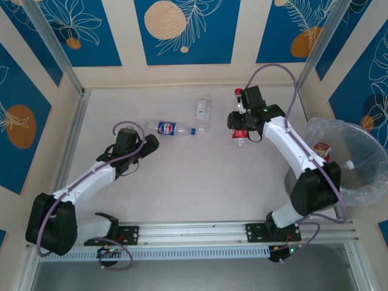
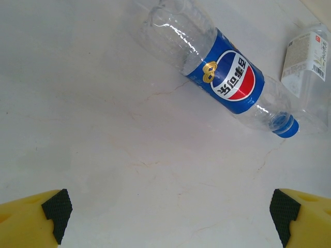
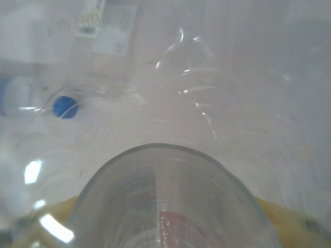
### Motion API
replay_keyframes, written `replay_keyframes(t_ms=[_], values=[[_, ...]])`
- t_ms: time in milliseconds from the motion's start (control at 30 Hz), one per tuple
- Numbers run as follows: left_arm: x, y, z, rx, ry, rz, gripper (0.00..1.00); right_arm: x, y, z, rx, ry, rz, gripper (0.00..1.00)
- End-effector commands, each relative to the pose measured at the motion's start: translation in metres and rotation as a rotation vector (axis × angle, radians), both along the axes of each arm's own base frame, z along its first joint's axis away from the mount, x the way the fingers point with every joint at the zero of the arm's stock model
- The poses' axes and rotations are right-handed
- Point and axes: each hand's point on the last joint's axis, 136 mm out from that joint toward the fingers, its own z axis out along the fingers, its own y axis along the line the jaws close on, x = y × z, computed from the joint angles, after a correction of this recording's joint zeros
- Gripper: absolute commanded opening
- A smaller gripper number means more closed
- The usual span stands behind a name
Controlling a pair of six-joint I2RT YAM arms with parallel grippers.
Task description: Put the plastic bottles in the bin
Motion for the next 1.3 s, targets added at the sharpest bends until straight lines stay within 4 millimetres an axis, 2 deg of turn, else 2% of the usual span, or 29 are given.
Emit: replay_keyframes(t_ms=[0, 300, 500, 800, 900, 967, 1067, 1167, 1267], values=[[0.003, -0.002, 0.0, -0.02, -0.002, -0.009, 1.0, -0.004, 0.005, 0.036, 0.063, -0.115, 0.01, 0.47], [0.009, -0.011, 0.0, -0.053, 0.002, -0.032, 1.0, -0.026, -0.001, 0.09, 0.14, -0.288, 0.04, 0.47], [0.011, -0.018, -0.003, -0.076, 0.01, -0.045, 1.0, -0.043, -0.023, 0.129, 0.187, -0.43, -0.003, 0.47], [0.015, -0.027, 0.003, -0.093, 0.0, -0.073, 1.0, -0.077, -0.093, 0.175, 0.167, -0.629, -0.197, 0.47], [0.018, -0.034, 0.007, -0.108, -0.009, -0.093, 1.0, -0.091, -0.127, 0.189, 0.109, -0.688, -0.303, 0.47], [0.021, -0.047, 0.018, -0.132, -0.048, -0.149, 1.0, -0.101, -0.155, 0.198, 0.055, -0.732, -0.411, 0.48], [0.021, -0.08, 0.043, -0.131, -0.121, -0.32, 1.0, -0.119, -0.19, 0.208, -0.005, -0.776, -0.56, 0.49], [0.015, -0.108, 0.064, -0.069, -0.173, -0.467, 1.0, -0.131, -0.214, 0.215, -0.059, -0.794, -0.655, 0.49], [0.009, -0.128, 0.078, -0.024, -0.207, -0.573, 1.0, -0.138, -0.232, 0.217, -0.094, -0.793, -0.722, 0.49]])
